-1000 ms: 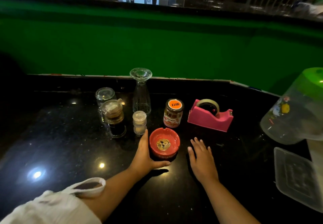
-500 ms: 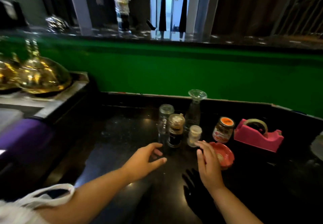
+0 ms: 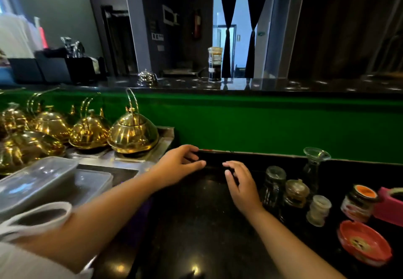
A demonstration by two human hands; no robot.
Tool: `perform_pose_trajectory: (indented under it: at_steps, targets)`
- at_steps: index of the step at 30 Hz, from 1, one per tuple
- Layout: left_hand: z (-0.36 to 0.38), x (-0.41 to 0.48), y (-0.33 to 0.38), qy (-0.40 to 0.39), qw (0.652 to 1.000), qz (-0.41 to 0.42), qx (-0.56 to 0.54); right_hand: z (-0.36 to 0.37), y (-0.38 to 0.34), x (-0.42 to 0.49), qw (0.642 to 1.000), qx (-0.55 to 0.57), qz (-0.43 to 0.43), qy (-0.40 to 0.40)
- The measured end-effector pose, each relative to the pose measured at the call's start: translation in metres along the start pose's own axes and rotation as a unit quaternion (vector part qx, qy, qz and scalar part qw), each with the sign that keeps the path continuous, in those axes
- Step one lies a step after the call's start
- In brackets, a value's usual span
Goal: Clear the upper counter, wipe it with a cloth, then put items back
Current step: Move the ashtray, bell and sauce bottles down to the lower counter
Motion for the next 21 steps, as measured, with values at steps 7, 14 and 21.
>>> perform_pose_trajectory:
  at_steps: [7,14,21]
  targets:
    - [-0.083,0.078,0.001,0.073,0.997,0.009,-0.001,0.03,-0.063,0.145,0.996,0.001,-0.078,0.034]
    - [-0.131,0.168,0.001,0.152,0.988,0.013,0.017,0.051,-0.067,0.291,0.995,0.009,-0.06,0.085]
    - [-0.181,0.231,-0.033,0.222,0.974,-0.04,-0.027,0.065,-0.006,0.381,0.983,-0.019,0.142,0.116]
Point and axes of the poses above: each hand's wrist, its own x-axis towards the middle knuckle, its own z-axis out of the palm, y = z × x, the point moved 9 cm from there along x, towards the middle knuckle, and after that the axes turned 8 degrees about y, right-handed, at the moved point
